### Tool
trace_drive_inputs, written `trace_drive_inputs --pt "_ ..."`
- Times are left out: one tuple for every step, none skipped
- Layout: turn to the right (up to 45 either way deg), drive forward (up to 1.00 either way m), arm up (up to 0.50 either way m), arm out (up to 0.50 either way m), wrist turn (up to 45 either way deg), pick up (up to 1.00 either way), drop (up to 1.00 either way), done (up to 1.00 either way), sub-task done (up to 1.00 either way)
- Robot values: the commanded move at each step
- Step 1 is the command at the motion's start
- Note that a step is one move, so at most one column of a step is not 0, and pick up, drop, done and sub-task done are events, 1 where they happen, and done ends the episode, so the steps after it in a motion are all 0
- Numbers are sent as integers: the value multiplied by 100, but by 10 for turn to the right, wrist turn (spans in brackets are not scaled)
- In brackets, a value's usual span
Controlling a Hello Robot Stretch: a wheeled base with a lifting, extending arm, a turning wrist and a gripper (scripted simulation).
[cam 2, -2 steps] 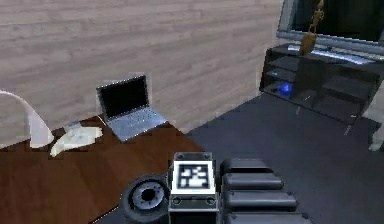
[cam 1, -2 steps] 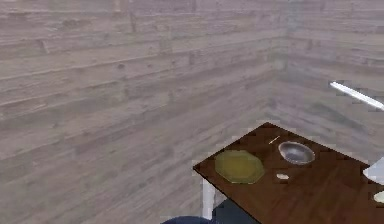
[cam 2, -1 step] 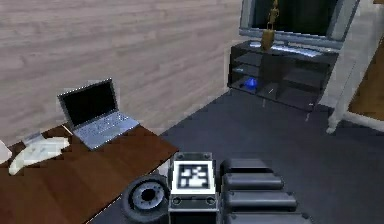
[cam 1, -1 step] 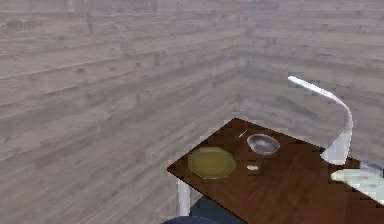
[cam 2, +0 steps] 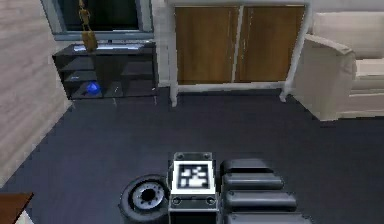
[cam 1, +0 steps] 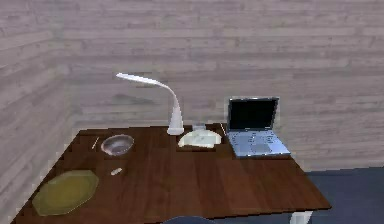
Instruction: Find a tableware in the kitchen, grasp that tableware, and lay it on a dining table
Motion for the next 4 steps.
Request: trace_drive_inputs --pt "30 0 0 0 0 0 0 0 0" --pt "0 30 0 0 0 0 0 0 0" --pt "-450 0 0 0 0 0 0 0 0" --pt "-450 0 0 0 0 0 0 0 0"
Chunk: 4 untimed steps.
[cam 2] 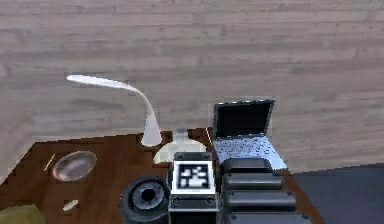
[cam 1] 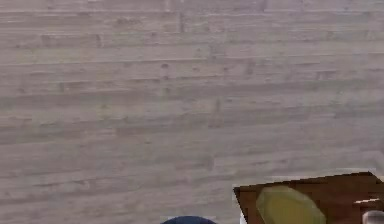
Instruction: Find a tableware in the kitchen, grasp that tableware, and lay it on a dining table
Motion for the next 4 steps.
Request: trace_drive_inputs --pt "-150 0 0 0 0 0 0 0 0" --pt "0 0 0 26 0 0 0 0 0" --pt "0 0 0 0 450 0 0 0 0" --pt "0 0 0 0 450 0 0 0 0"
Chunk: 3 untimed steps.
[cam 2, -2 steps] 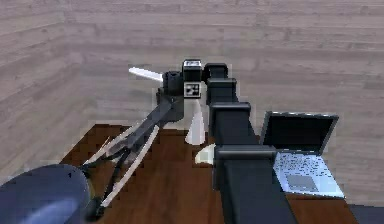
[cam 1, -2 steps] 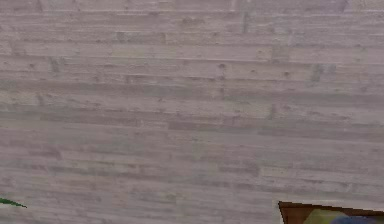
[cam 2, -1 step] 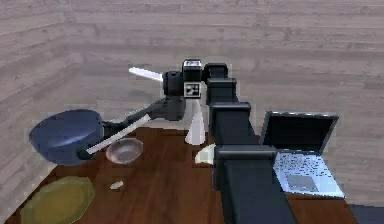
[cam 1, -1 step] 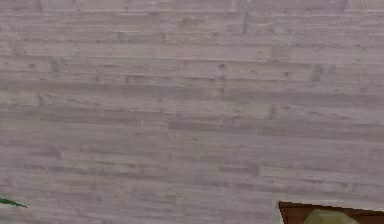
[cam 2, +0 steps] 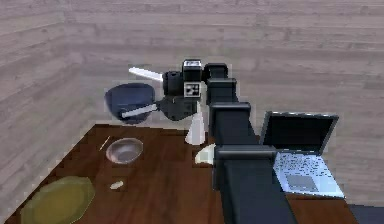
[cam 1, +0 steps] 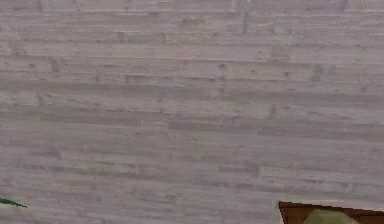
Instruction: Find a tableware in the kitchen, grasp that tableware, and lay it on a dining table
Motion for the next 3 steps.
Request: trace_drive_inputs --pt "0 0 0 0 390 0 0 0 0" --pt "0 0 -14 0 0 0 0 0 0" --pt "0 0 -32 0 0 0 0 0 0"
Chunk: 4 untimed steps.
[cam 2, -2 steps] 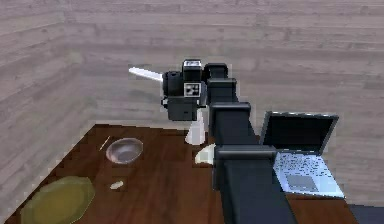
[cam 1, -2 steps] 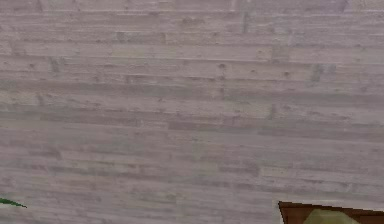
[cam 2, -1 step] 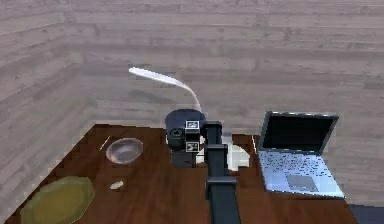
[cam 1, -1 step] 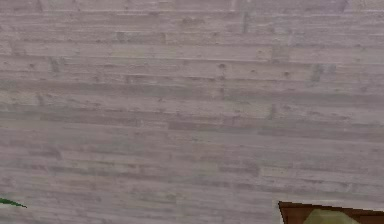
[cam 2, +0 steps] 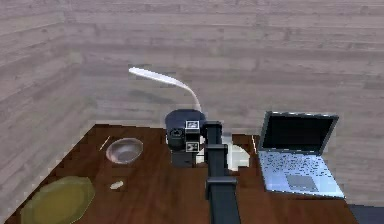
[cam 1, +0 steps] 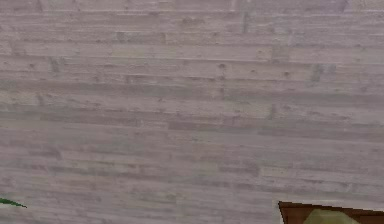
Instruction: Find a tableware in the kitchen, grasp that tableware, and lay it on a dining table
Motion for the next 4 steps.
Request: trace_drive_inputs --pt "0 0 0 0 0 0 100 0 0" --pt "0 0 10 0 0 0 0 0 0" --pt "0 0 0 -8 0 0 0 0 0" --pt "0 0 0 0 0 0 0 100 0"
